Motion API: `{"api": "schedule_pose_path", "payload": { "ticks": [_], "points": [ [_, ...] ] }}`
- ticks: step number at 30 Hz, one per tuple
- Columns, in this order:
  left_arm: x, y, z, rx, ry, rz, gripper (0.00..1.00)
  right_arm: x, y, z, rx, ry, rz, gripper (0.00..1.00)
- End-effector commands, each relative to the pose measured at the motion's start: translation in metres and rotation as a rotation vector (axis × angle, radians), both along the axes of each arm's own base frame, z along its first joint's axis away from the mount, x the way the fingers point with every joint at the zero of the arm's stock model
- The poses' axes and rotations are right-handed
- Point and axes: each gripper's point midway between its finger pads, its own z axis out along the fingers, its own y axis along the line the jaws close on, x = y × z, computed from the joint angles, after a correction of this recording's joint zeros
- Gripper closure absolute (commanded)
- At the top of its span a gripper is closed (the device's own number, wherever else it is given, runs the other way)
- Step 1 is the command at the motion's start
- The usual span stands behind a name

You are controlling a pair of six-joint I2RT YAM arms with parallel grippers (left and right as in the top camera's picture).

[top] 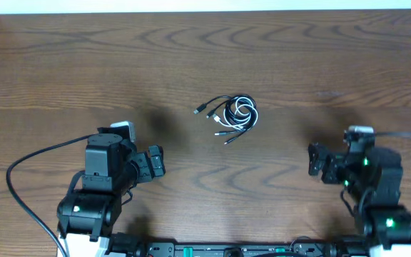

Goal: Untangle cables
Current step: 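Move the left gripper forward toward the black and white cable bundle, then lower the left gripper onto the cable bundle and grasp the coils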

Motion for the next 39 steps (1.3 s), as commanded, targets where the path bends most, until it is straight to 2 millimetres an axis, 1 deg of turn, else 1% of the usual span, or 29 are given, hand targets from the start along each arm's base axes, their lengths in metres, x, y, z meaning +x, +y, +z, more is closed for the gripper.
{"api": "schedule_pose_path", "payload": {
  "ticks": [1,3,6,8,12,14,17,20,21,23,27,30,32,36,39],
  "points": [
    [0.003,-0.004,0.007,-0.034,-0.007,0.001,0.0,0.01,-0.002,0.008,-0.019,0.069,0.006,0.01],
    [0.005,-0.01,0.009,-0.062,-0.014,-0.017,0.0,0.013,-0.006,0.007,-0.034,0.126,-0.007,0.01],
    [0.009,-0.011,0.009,-0.068,-0.008,-0.017,0.0,0.016,-0.011,0.005,-0.059,0.194,-0.027,0.01],
    [0.014,-0.012,0.008,-0.066,0.011,-0.017,0.0,0.017,-0.008,0.005,-0.047,0.224,-0.017,0.01],
    [0.029,-0.017,0.01,-0.055,0.045,-0.041,0.0,0.017,0.001,0.006,-0.004,0.243,0.021,0.01],
    [0.039,-0.025,0.015,-0.036,0.05,-0.088,0.0,0.018,0.001,0.006,-0.004,0.239,0.02,0.01],
    [0.058,-0.042,0.023,-0.005,0.046,-0.173,0.0,0.018,0.001,0.007,-0.004,0.237,0.021,0.01],
    [0.083,-0.063,0.026,0.009,0.038,-0.241,0.01,0.019,0.001,0.007,-0.004,0.233,0.021,0.01],
    [0.09,-0.071,0.025,0.016,0.04,-0.268,0.02,0.019,0.001,0.007,-0.004,0.233,0.021,0.01],
    [0.104,-0.087,0.02,0.036,0.048,-0.323,0.02,0.019,0.001,0.007,-0.004,0.233,0.021,0.01],
    [0.126,-0.115,0.011,0.062,0.07,-0.407,0.02,0.019,0.002,0.007,0.001,0.235,0.024,0.01],
    [0.138,-0.132,-0.001,0.065,0.077,-0.435,0.02,0.018,0.005,0.007,0.012,0.235,0.034,0.01],
    [0.141,-0.137,-0.013,0.065,0.098,-0.44,0.02,0.018,0.005,0.007,0.013,0.235,0.035,0.01],
    [0.142,-0.139,-0.032,0.03,0.163,-0.376,0.02,0.018,0.005,0.007,0.012,0.238,0.035,0.01],
    [0.151,-0.144,-0.035,0.023,0.137,-0.375,0.02,0.018,0.005,0.007,0.013,0.234,0.035,0.01]
  ]
}}
